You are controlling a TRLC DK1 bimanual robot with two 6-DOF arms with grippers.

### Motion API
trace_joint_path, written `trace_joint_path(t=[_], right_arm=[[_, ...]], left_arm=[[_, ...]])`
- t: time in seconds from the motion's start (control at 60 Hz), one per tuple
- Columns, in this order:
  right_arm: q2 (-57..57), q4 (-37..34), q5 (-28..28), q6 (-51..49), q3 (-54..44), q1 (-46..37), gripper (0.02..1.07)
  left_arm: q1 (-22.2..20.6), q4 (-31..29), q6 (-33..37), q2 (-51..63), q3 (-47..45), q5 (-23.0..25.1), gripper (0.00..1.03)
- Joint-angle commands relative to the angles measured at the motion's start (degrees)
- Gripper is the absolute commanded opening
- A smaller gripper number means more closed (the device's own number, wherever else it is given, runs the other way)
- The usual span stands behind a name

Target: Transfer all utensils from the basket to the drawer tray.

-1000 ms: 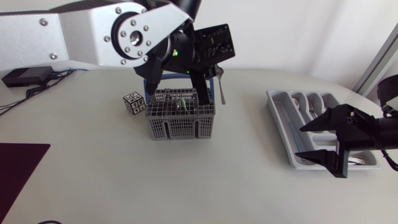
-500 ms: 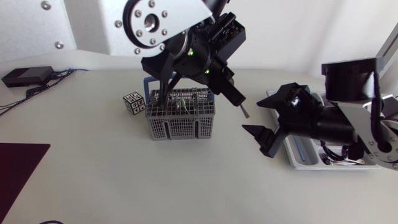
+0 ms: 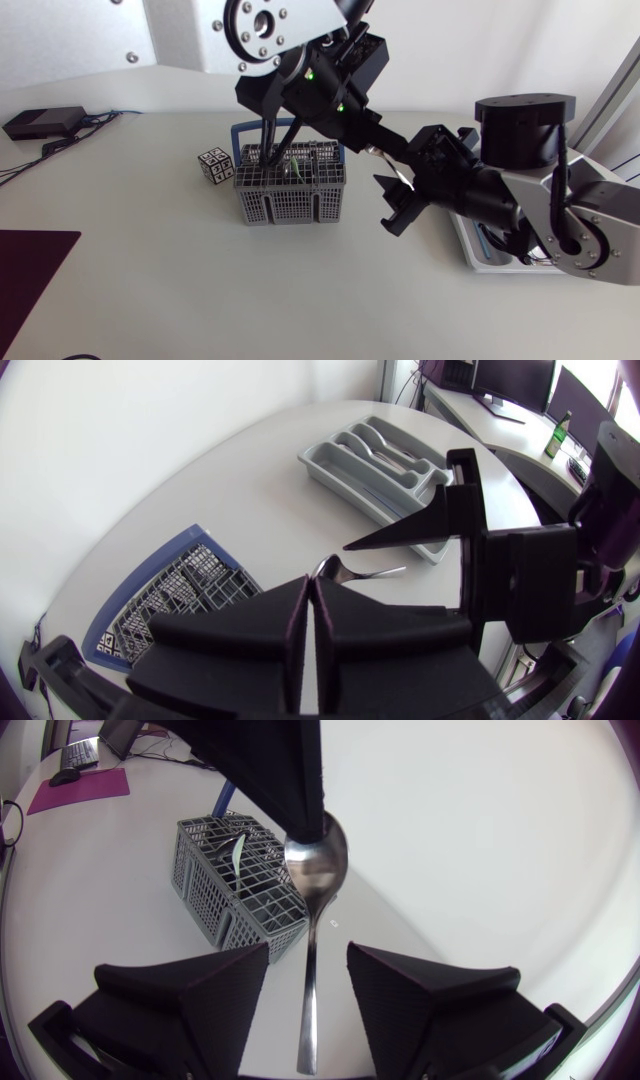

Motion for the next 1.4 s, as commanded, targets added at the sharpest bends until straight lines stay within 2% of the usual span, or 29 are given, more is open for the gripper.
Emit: trace_joint_path(t=[0.0, 0.05, 0.167, 0.217, 0.4, 0.617, 0.783, 0.817, 0.833, 0.867, 0.983, 1.117, 1.233, 1.333, 1.383], right_arm=[[1.29, 1.42, 1.18, 1.55, 1.14, 0.74, 0.35], [1.38, 1.68, 1.18, 1.55, 1.31, 0.74, 0.28], [1.47, 2.03, 1.18, 1.55, 1.31, 0.74, 0.25], [1.65, 2.12, 1.18, 1.55, 1.4, 0.91, 0.19], [2.61, 2.12, 0.12, 1.38, 1.58, 1.0, 0.08], [2.26, 2.12, -0.4, 1.46, 0.96, 0.91, 0.08], [1.82, 1.59, -1.55, 1.2, 0.34, 0.91, 0.08], [1.73, 1.42, -1.99, 1.2, 0.17, 0.91, 0.08], [1.65, 1.33, -2.34, 1.2, 0.08, 0.91, 0.08], [1.56, 1.15, -2.78, 1.2, -0.27, 0.91, 0.08], [0.94, -1.66, -7.61, 0.58, -0.62, -1.55, 0.08], [-0.55, -6.32, -15.96, -1.79, -0.97, -8.32, 0.08], [-0.82, -11.94, -25.28, -7.06, -0.27, -17.28, 0.08], [-0.29, -18.8, -33.36, -15.41, 1.31, -27.65, 0.08], [0.68, -21.43, -35.3, -20.16, 1.84, -31.61, 0.08]], left_arm=[[0.62, -0.61, -2.2, 1.27, 1.81, 0.77, 0.03], [0.97, -0.61, -2.46, 1.53, 1.9, 1.03, 0.03], [1.94, -0.87, -3.08, 1.88, 2.16, 2.08, 0.03], [2.2, -0.96, -3.25, 1.88, 2.16, 2.08, 0.03], [2.47, -1.04, -3.69, 1.88, 2.42, 2.79, 0.03], [2.38, -1.04, -3.87, 1.88, 2.69, 3.49, 0.04], [2.47, -0.87, -3.95, 1.36, 3.39, 4.98, 0.29], [2.56, -0.87, -3.95, 1.18, 3.57, 4.98, 0.35], [2.82, -0.69, -3.95, 0.83, 3.74, 4.9, 0.43], [3.17, -0.17, -3.87, 0.39, 3.83, 4.9, 0.51], [5.02, 3.7, -3.69, -1.54, 3.92, 4.9, 0.69], [8.88, 7.13, -3.43, -3.48, 5.15, 4.63, 0.83], [11.96, 7.13, -2.37, -3.48, 6.38, 4.19, 0.86], [14.25, 7.04, -0.53, -3.74, 5.32, 3.14, 0.91], [15.21, 7.04, 0.09, -3.83, 4.53, 2.96, 0.92]])
